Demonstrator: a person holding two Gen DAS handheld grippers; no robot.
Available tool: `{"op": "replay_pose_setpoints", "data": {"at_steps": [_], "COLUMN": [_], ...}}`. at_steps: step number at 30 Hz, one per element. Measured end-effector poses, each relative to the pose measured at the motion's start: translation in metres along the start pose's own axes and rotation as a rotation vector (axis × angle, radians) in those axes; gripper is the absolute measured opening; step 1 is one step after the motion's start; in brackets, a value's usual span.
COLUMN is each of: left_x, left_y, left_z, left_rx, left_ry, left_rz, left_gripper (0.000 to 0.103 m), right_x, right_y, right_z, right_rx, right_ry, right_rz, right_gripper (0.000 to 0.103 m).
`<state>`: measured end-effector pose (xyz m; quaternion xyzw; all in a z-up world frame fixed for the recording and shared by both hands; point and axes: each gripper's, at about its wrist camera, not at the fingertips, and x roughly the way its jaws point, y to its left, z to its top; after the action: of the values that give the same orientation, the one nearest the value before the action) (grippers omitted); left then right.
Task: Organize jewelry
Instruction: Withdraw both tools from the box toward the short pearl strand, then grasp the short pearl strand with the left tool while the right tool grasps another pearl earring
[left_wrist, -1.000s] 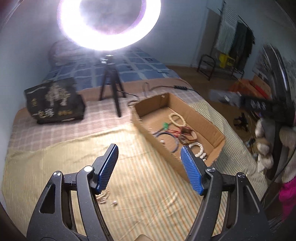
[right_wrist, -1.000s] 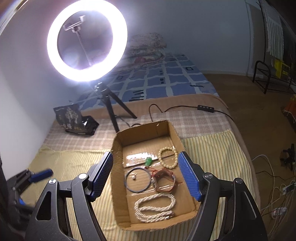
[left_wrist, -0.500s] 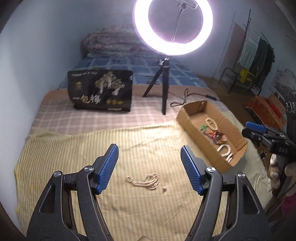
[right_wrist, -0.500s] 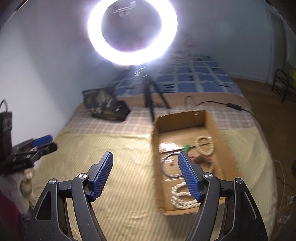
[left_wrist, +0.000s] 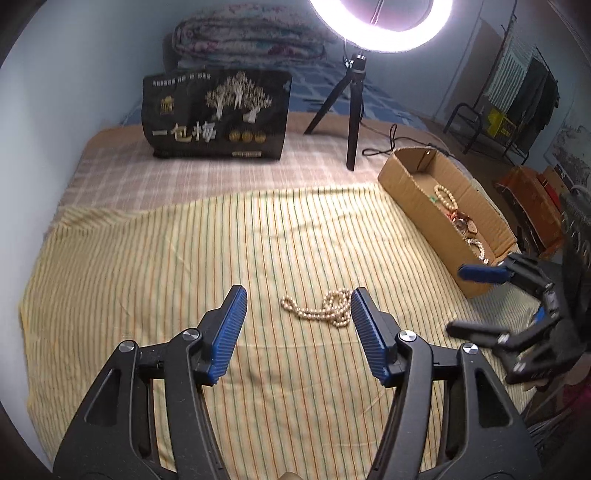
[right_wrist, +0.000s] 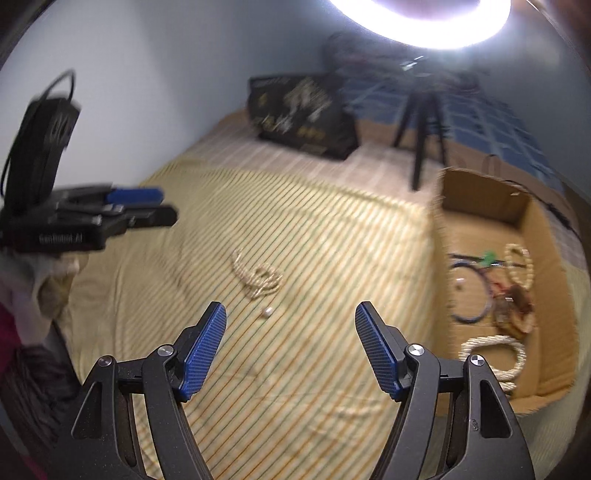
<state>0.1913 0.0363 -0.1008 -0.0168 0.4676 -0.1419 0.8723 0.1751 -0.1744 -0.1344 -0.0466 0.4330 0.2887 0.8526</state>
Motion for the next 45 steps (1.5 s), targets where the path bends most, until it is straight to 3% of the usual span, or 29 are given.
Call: {"op": "replay_pose_setpoints", "data": {"at_steps": [4,13,26,33,40,45], "left_x": [0.011,0.04,0.069,0.075,0.08,0.089], "left_y": [0.005,0.007,0.015,0.012,0.009,0.009], "left_z": [-0.003,-0.007,-0.003,-0.002,-0.002,-0.005], "left_rx": [-0.037,-0.065,-0.126,-0.126,-0.141,-0.162], "left_ry": [0.039,0.121,0.184,0.196,0.202,0.227], "left_rz": [-0.026,-0.042,-0.057,-0.061,-0.067,-0.074], "left_gripper": [0.061,0.061,0.061,0.061,0.061,0.061], "right_x": [0.023,0.061,0.087,0.098,0.099,0.095], "right_y": [0.012,0.023,0.027,0.027,0.02,0.011], "right_z": [-0.005,-0.012,-0.009,-0.005,-0.004,-0.006], "right_rx": [-0.06,-0.126,-0.154,-0.165,-0.128,-0.091], "right_ry": [0.05,0.127,0.133,0.145,0.156,0.165], "right_rz": [0.038,0.072,0.074,0.051,0.038,0.04], "right_gripper": [0.07,0.04,0.035,0.027,0.008,0.007]}}
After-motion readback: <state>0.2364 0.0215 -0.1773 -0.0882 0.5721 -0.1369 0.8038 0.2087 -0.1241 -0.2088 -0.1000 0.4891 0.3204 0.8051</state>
